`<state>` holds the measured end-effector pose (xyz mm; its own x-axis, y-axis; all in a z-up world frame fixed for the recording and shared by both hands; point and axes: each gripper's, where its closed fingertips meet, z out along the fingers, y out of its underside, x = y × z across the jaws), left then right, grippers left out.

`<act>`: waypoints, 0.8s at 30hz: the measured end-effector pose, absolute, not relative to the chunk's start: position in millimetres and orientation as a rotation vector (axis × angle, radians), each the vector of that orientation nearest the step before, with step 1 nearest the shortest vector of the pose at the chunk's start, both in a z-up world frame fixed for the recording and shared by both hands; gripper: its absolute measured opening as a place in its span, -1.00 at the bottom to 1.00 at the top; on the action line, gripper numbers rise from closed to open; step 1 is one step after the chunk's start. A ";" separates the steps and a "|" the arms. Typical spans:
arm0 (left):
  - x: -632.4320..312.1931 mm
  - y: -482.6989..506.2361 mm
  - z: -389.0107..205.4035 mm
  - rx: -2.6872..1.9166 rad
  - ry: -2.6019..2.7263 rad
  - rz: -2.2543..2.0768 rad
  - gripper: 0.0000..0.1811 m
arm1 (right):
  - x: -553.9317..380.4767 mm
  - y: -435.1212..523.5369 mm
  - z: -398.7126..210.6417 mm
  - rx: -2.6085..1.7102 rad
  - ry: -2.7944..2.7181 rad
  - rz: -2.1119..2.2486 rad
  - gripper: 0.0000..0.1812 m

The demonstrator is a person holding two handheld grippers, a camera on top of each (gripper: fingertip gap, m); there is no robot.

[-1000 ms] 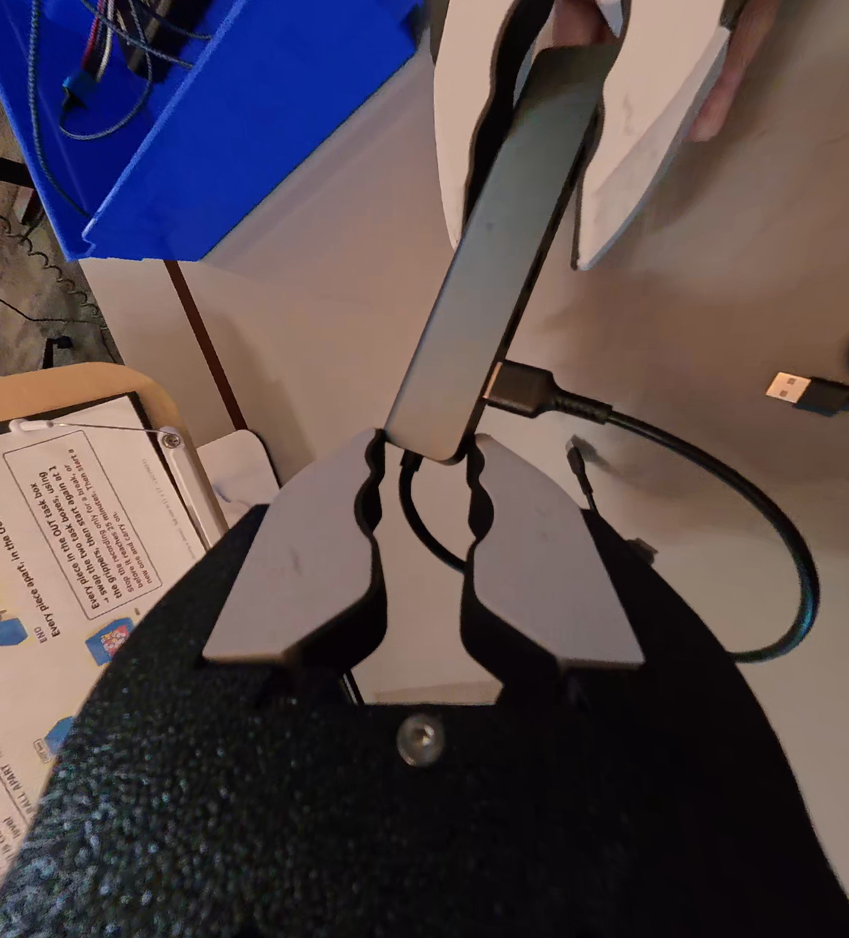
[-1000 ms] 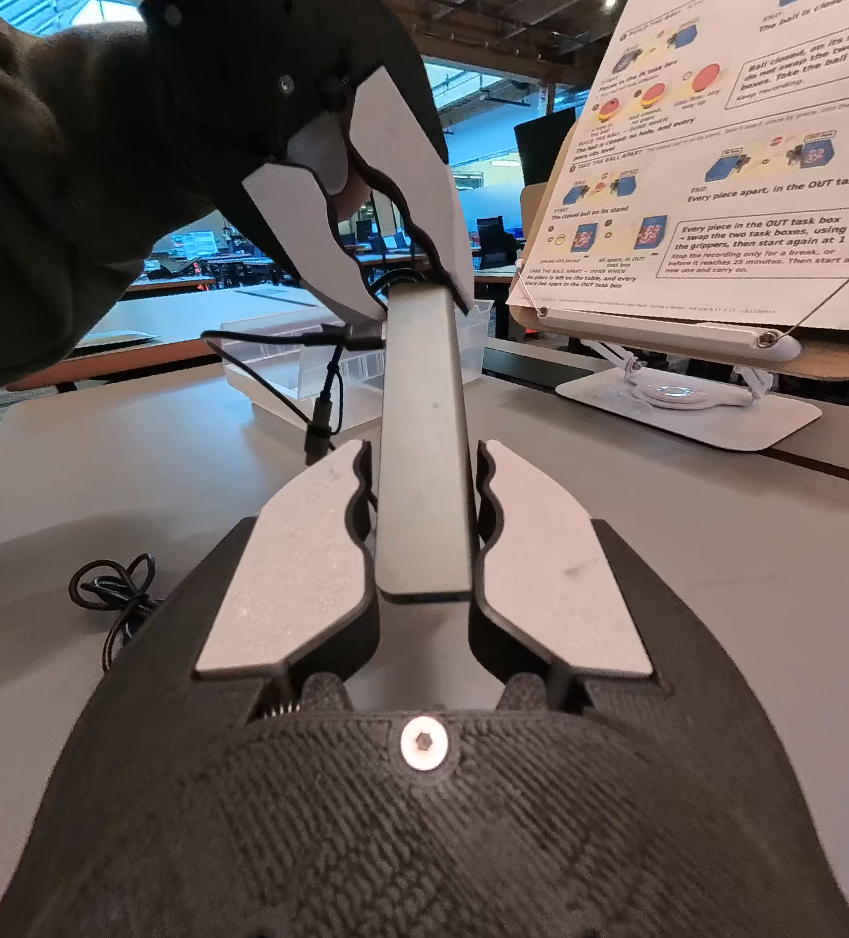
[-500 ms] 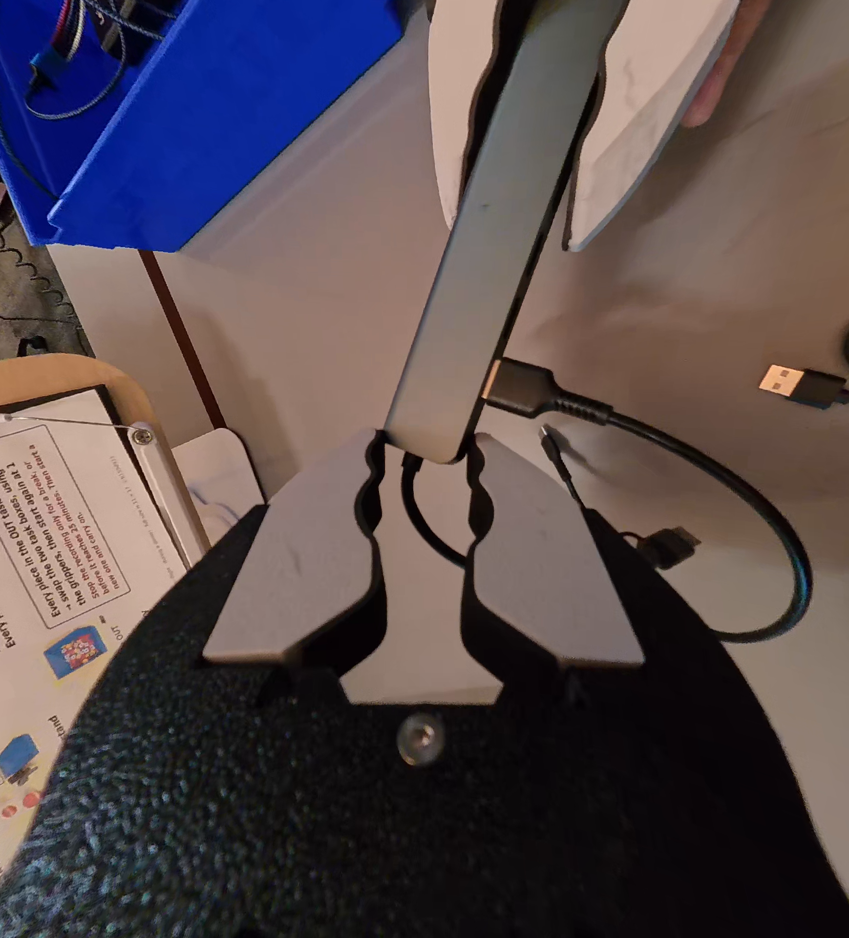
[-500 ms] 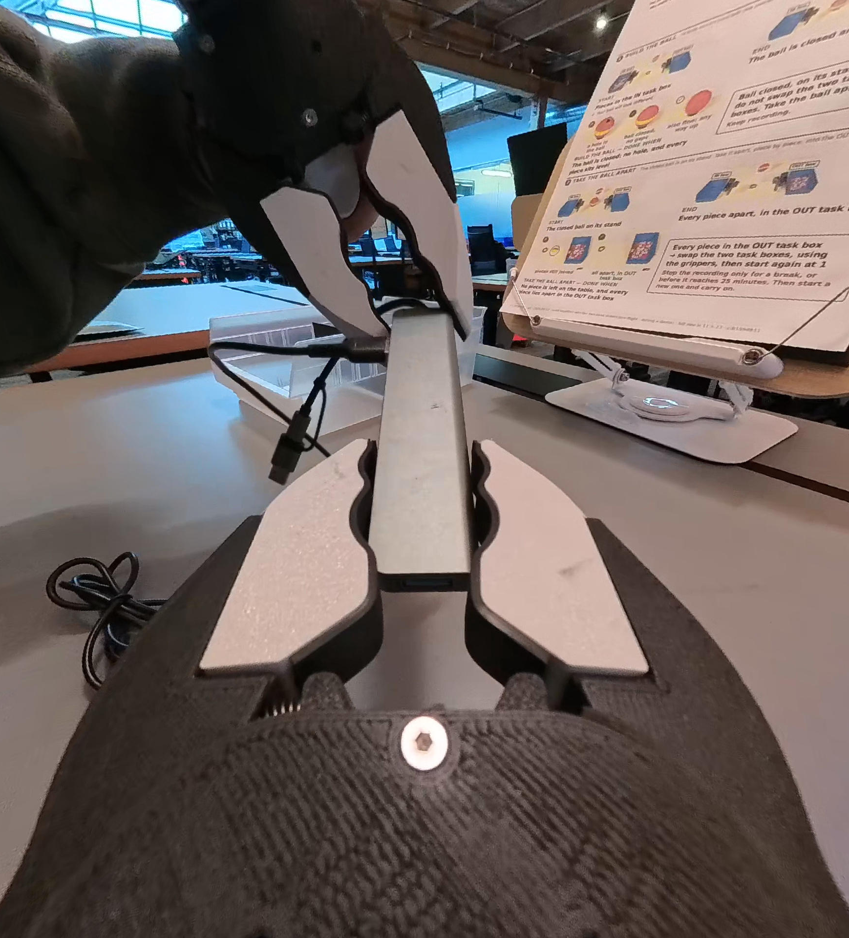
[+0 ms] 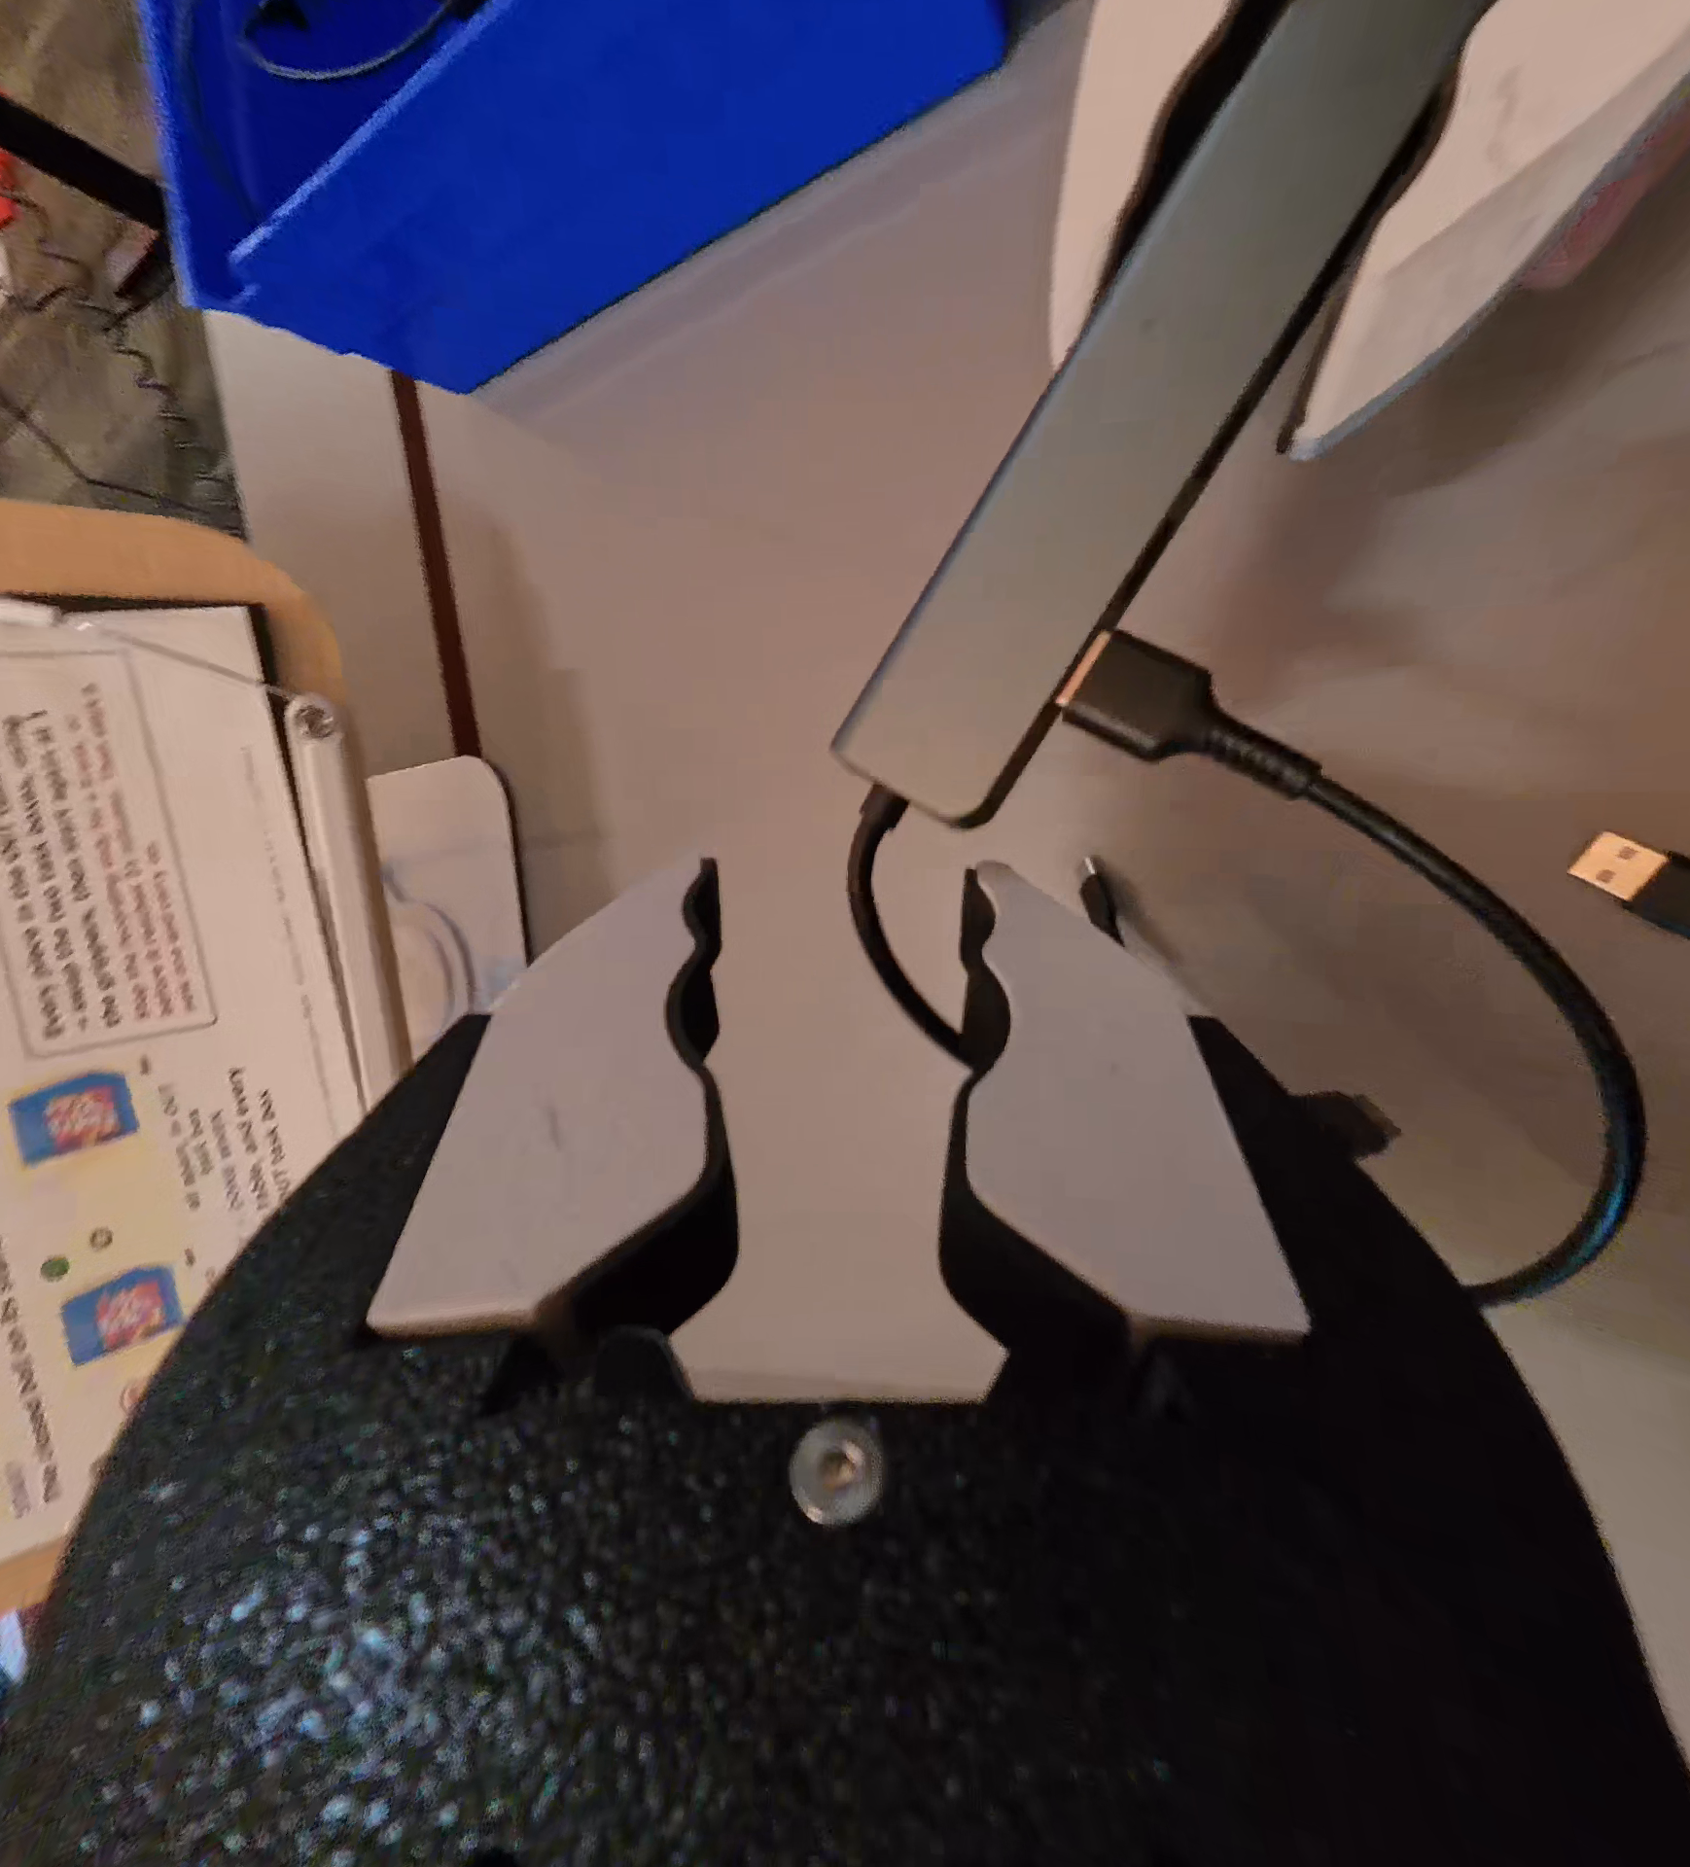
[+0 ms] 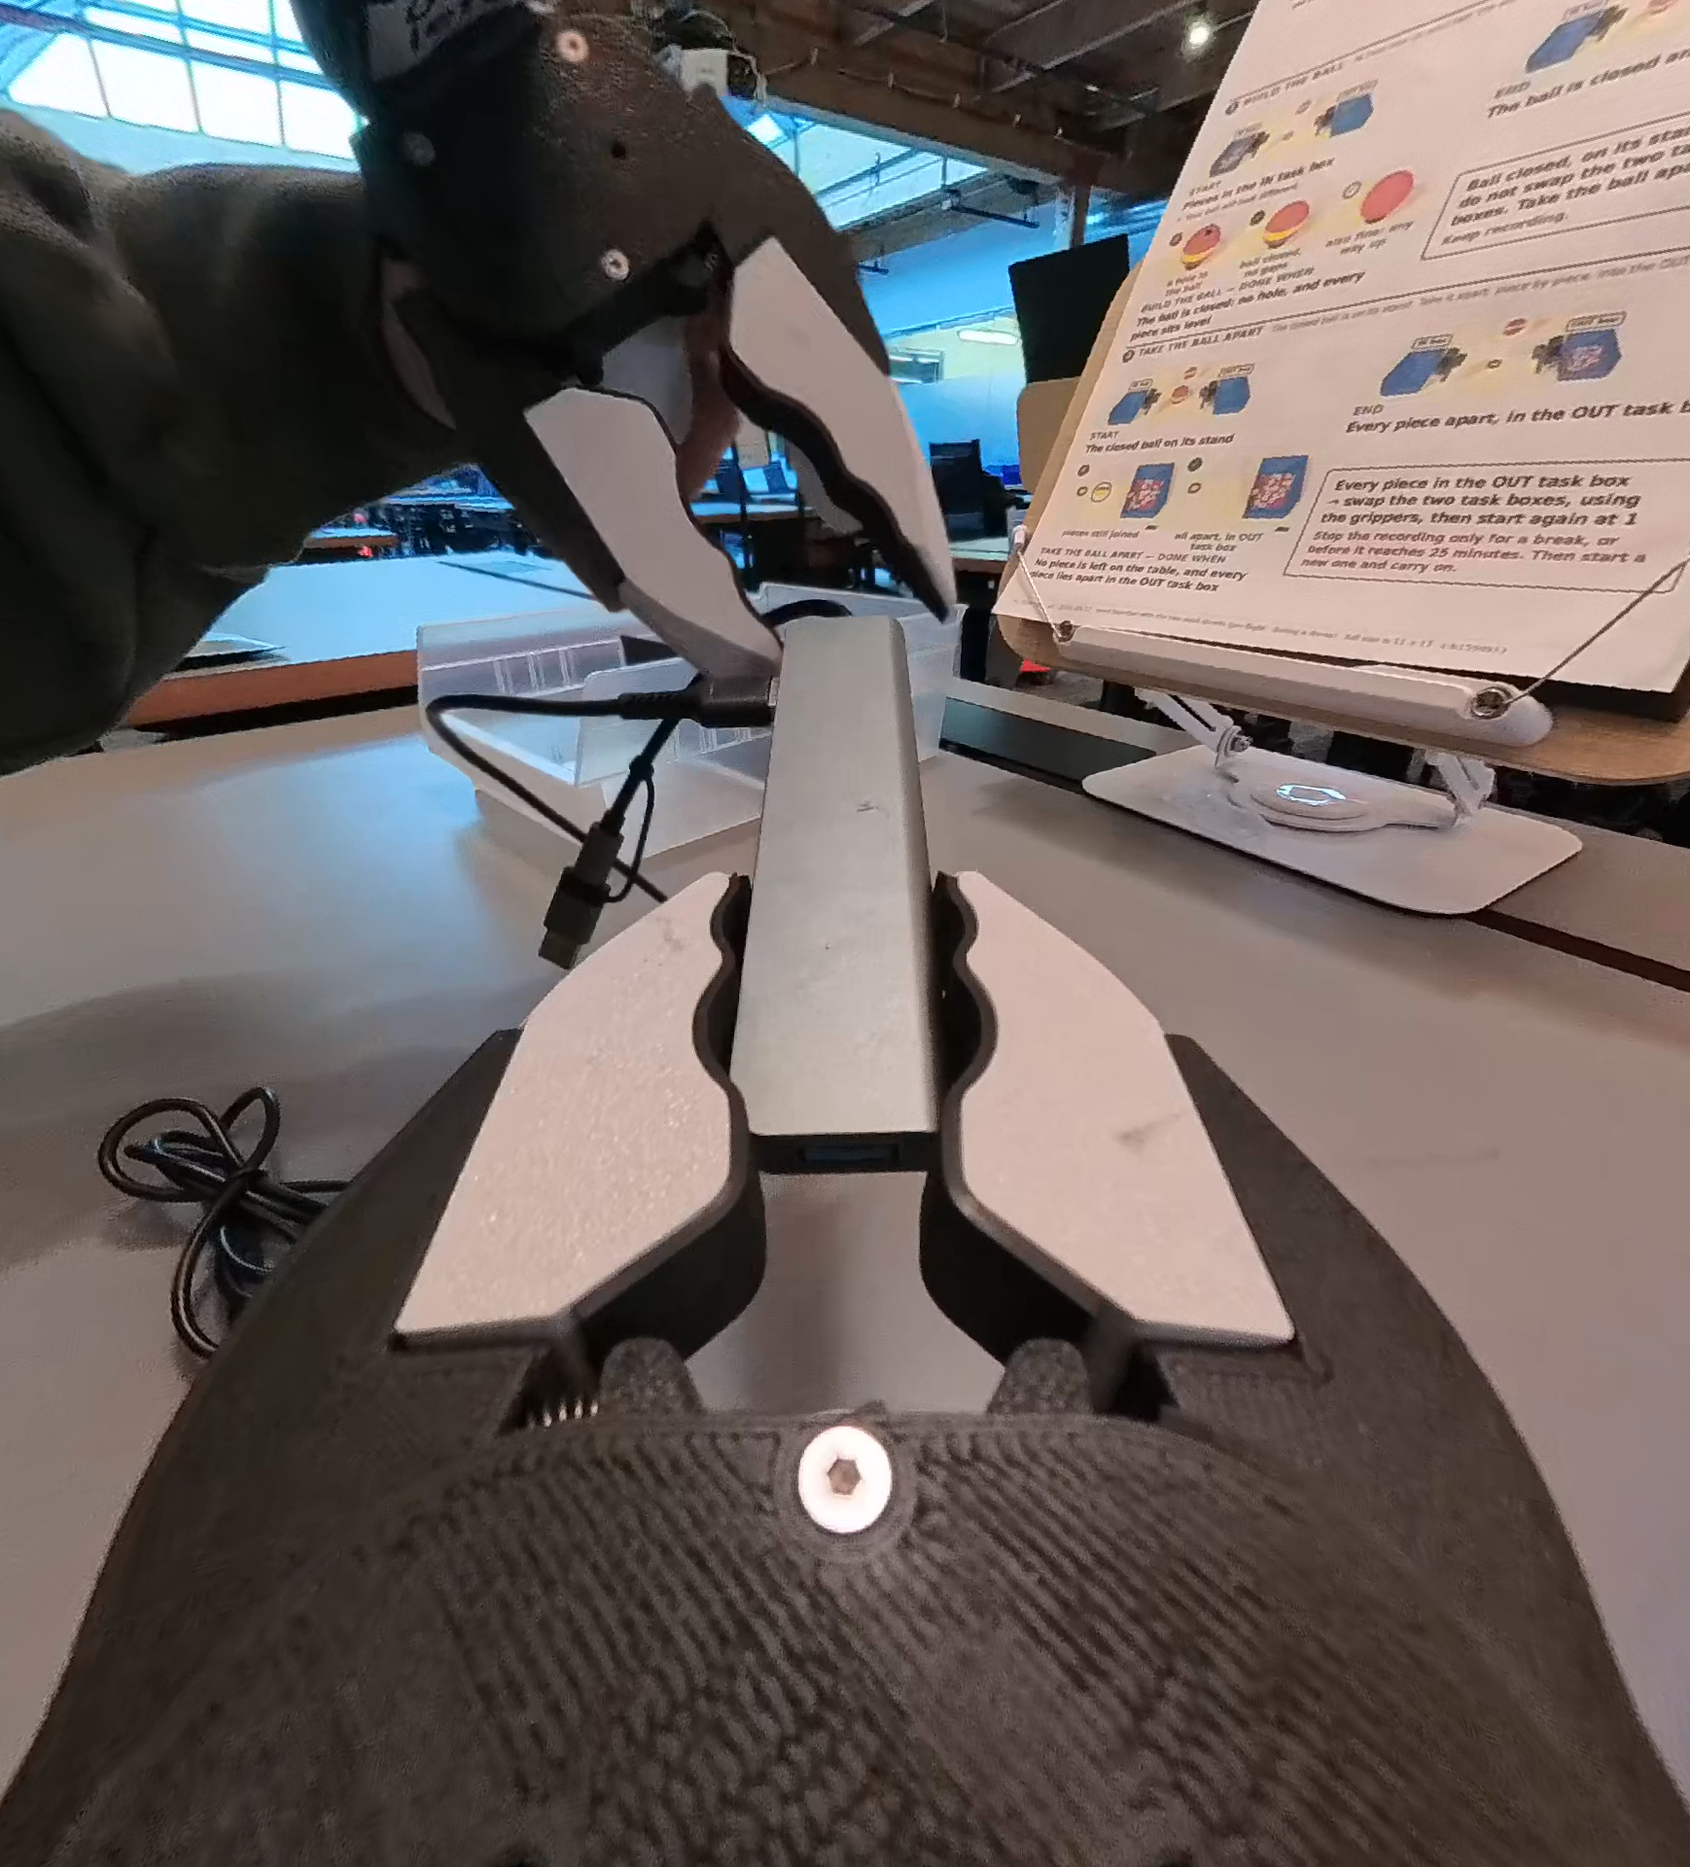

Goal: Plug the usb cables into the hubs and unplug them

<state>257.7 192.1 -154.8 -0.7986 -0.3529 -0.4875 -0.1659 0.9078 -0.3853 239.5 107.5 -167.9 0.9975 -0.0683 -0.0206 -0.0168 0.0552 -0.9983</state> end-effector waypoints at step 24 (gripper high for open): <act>101.2 154.1 -269.2 -1.829 2.077 -0.767 -0.77 | 256.8 102.5 -166.4 -1.493 0.169 -0.095 -0.61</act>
<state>101.2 154.1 -269.2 -0.1675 -0.9757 0.1410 -0.8333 0.0637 -0.5491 256.8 102.5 -166.4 0.9845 -0.1669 -0.0531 -0.0407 0.0770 -0.9962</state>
